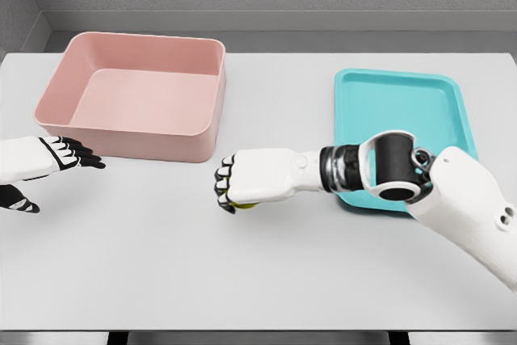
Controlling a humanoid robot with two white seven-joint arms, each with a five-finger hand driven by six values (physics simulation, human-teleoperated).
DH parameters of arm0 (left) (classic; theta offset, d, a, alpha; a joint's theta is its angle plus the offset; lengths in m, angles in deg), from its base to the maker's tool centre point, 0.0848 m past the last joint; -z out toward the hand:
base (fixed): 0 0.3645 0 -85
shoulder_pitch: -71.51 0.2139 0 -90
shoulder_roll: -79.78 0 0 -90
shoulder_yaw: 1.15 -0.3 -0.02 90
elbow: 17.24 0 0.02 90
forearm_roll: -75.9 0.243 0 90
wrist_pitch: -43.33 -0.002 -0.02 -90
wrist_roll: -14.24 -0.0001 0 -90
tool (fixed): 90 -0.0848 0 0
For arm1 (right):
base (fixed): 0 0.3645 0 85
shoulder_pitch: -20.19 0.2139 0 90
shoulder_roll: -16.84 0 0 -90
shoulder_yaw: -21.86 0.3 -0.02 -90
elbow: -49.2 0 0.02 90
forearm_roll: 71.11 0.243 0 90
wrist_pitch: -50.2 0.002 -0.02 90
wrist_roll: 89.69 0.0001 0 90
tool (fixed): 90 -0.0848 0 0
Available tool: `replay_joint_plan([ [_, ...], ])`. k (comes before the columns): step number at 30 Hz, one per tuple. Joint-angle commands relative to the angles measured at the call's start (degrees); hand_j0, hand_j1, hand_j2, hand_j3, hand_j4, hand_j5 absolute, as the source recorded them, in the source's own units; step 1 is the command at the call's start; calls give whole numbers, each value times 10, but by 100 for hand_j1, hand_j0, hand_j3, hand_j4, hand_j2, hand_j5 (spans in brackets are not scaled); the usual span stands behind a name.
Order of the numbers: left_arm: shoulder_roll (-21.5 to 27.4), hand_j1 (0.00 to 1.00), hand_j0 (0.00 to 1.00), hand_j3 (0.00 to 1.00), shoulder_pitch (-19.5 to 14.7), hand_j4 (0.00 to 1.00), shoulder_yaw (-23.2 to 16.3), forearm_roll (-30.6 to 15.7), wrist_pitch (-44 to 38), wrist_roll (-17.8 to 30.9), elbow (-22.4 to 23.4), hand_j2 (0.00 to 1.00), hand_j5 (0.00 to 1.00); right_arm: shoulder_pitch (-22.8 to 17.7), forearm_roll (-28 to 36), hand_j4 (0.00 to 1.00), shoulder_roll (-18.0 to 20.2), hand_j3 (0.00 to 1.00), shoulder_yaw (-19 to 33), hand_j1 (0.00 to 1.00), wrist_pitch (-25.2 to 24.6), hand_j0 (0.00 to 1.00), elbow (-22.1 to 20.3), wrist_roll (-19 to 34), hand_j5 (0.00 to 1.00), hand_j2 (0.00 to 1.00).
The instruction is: Put the tennis from the blue tray into the pink basket with both arms
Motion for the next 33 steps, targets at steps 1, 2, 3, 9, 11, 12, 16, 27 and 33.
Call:
replay_joint_plan([
  [1,1,100,100,100,0,100,0,-4,-1,0,0,100,100,0,-5,44,-7,44,-2,44,-2,44,13,0,44,44],
  [2,1,100,100,100,0,100,0,-4,-1,0,0,100,100,1,-6,44,-13,44,-2,44,-2,44,13,0,44,44],
  [3,1,100,100,100,0,100,0,-4,-1,0,0,100,100,1,-7,44,-18,44,-2,44,-2,44,17,0,44,44],
  [9,1,100,100,100,0,100,0,-4,-1,0,0,100,100,-4,-21,45,-36,45,-3,45,-2,45,38,0,45,45],
  [11,1,100,100,100,0,100,0,-4,-1,0,0,100,100,-6,-25,45,-36,45,-16,45,-2,45,41,0,45,45],
  [12,1,100,100,100,0,100,0,-4,-1,0,0,100,100,-7,-27,45,-37,45,-21,45,-2,45,43,0,45,45],
  [16,1,100,100,100,0,100,0,-4,-1,0,0,100,100,-9,-31,45,-39,45,-29,45,-2,45,50,0,45,45],
  [27,2,100,100,100,0,100,0,-4,-1,0,0,100,100,-10,-35,51,-43,51,-28,51,-2,51,67,0,51,51],
  [33,-9,100,100,100,0,100,0,-1,-1,0,-9,100,100,-10,-35,82,-44,82,-27,82,-2,82,77,0,82,82],
])
